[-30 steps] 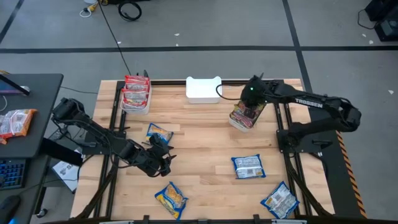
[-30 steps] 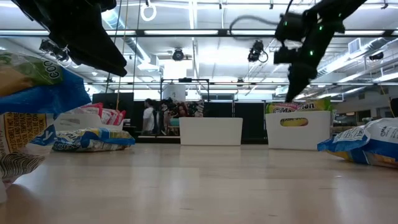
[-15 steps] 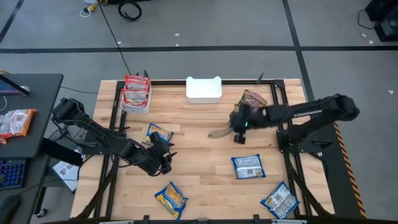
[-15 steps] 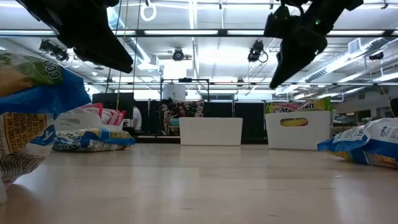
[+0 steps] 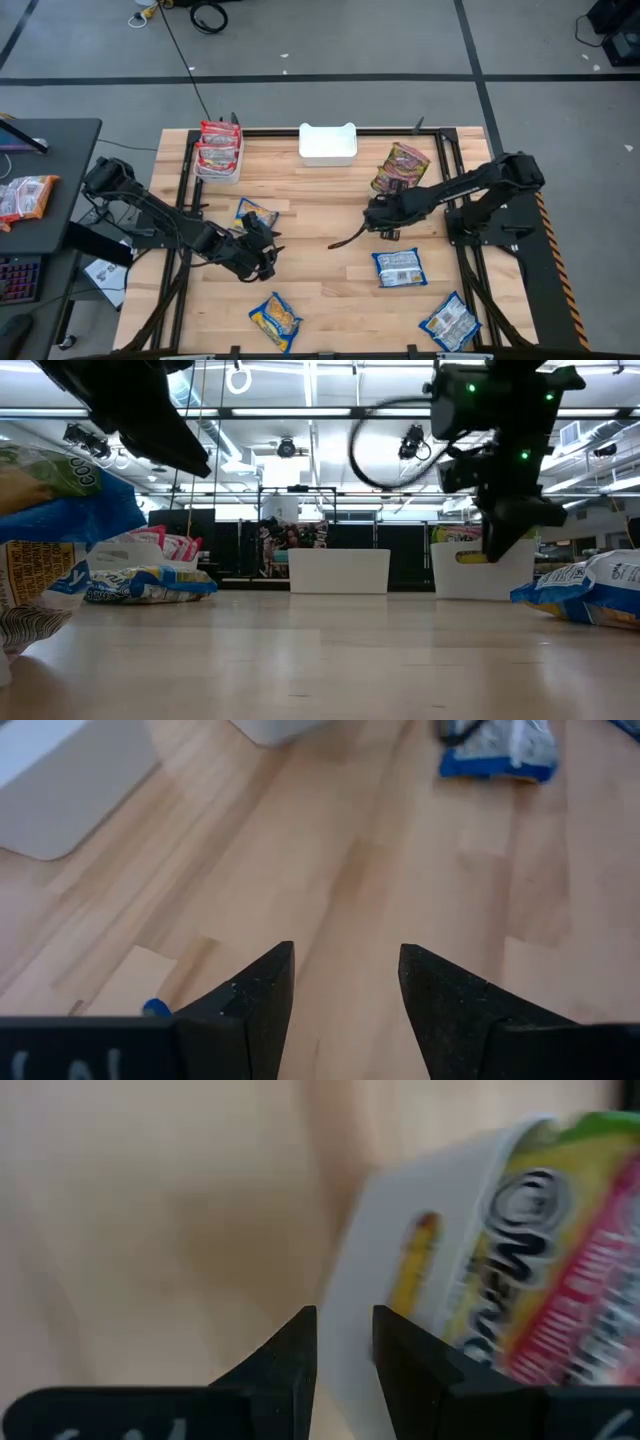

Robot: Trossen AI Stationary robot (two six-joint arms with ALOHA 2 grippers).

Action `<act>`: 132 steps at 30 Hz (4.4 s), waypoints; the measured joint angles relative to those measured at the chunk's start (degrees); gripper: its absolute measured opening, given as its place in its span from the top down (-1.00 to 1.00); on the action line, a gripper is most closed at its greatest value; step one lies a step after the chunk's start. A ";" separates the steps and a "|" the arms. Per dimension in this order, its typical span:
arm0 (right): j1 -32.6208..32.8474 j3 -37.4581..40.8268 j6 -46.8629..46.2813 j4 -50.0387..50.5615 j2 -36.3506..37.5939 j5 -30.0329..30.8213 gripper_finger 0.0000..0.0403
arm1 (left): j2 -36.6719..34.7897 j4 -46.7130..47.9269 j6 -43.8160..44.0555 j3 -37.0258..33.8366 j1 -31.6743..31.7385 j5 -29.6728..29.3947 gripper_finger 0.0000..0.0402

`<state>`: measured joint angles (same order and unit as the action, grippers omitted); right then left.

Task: Sort Maruchan noodles
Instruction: Adjust the right white bin, then put the blue noodle pack into the middle white bin

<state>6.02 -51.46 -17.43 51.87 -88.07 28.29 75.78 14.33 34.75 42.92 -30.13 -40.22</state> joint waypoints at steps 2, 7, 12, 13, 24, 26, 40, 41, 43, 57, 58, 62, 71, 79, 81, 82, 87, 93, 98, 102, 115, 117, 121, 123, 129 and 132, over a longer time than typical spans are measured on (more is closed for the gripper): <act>-1.10 0.25 -0.63 2.78 0.14 2.56 0.48 | -0.76 2.30 -0.42 0.96 0.00 1.88 0.07; -4.95 1.01 -0.41 8.77 0.88 5.54 0.48 | -1.76 13.04 2.35 5.08 0.00 6.37 0.07; -9.76 4.41 3.74 12.48 1.41 6.87 0.48 | -1.76 24.98 10.94 6.57 -0.57 11.00 0.07; -10.68 5.35 4.64 12.74 1.52 7.25 0.48 | -1.74 27.12 13.30 6.57 -0.79 12.10 0.07; -18.78 7.46 9.08 15.12 1.53 8.79 0.48 | -1.70 37.44 29.88 6.57 -7.23 15.36 0.07; -20.30 7.24 9.38 15.61 1.53 9.28 0.48 | -1.70 38.80 31.25 6.57 -8.28 16.12 0.07; -17.04 -4.79 17.30 6.49 1.88 -6.97 0.48 | -1.70 42.33 36.59 6.57 -10.19 9.21 0.07; -17.25 -5.04 20.15 2.40 1.88 -6.88 0.48 | -1.70 42.31 36.58 6.57 -10.19 7.96 0.07; -18.36 -5.09 26.40 -5.58 1.88 -5.73 0.48 | -1.70 42.23 36.62 6.57 -10.19 5.44 0.07; -37.60 -4.94 36.36 -10.90 -9.09 -3.05 0.48 | -1.52 32.60 37.10 6.57 -12.21 12.01 0.07; -38.35 -4.94 35.85 -9.97 -9.70 -2.04 0.48 | -1.51 32.49 37.09 6.57 -12.60 12.40 0.07; -40.18 -4.68 35.50 -6.49 -10.25 3.59 0.48 | -1.50 33.56 37.10 6.57 -14.37 12.67 0.07; -36.25 -4.63 30.28 -4.41 -1.50 -2.84 0.48 | -1.48 41.56 42.32 4.18 -14.30 13.34 0.07; -21.06 -4.63 22.32 -8.34 6.11 -9.87 0.48 | -1.41 44.10 45.50 -6.81 -7.84 19.56 0.07; -16.69 -4.63 20.81 -9.29 6.96 -9.89 0.48 | -1.41 40.85 45.63 -9.22 -5.85 18.32 0.07; -14.58 -4.63 20.01 -9.43 7.17 -9.89 0.48 | -1.41 38.81 45.44 -10.23 -4.90 17.69 0.07; -5.56 -4.63 16.32 -9.90 6.77 -10.14 0.48 | -1.39 26.87 43.24 -15.36 0.20 16.05 0.07; 1.03 -4.63 14.56 -12.46 6.70 -13.43 0.48 | 0.17 19.99 39.24 -17.49 7.25 12.70 0.07; 3.80 -4.63 16.37 -15.71 6.71 -16.45 0.48 | 0.63 8.75 23.96 -17.82 13.72 10.11 0.07; 4.43 -4.63 21.38 -19.18 6.71 -14.62 0.48 | 2.71 -1.99 11.28 -17.82 19.57 9.91 0.07; -5.10 -4.68 24.06 -31.47 0.53 -4.12 0.48 | 21.53 -34.54 -15.98 -13.55 26.60 9.34 0.07; -6.66 -4.68 24.56 -32.26 -2.77 -5.76 0.48 | 24.22 -35.15 -18.82 -10.65 26.60 9.24 0.07; -8.43 -4.63 27.28 -33.52 -9.36 -5.46 0.48 | 28.91 -34.73 -26.32 -4.37 26.64 9.49 0.07; -8.88 -4.63 28.75 -33.29 -11.85 -5.47 0.48 | 30.64 -34.44 -29.88 -1.18 26.96 10.23 0.07; -8.13 -4.69 28.13 -30.03 -14.87 -16.22 0.48 | 32.78 -34.21 -36.83 5.66 28.83 18.14 0.07; -6.18 -4.68 25.72 -25.43 -13.15 -21.51 0.48 | 32.36 -34.56 -38.37 7.05 28.98 19.54 0.07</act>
<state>-0.16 -56.14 8.29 26.44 -101.22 6.78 108.14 -20.23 -3.62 49.98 -1.15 -20.68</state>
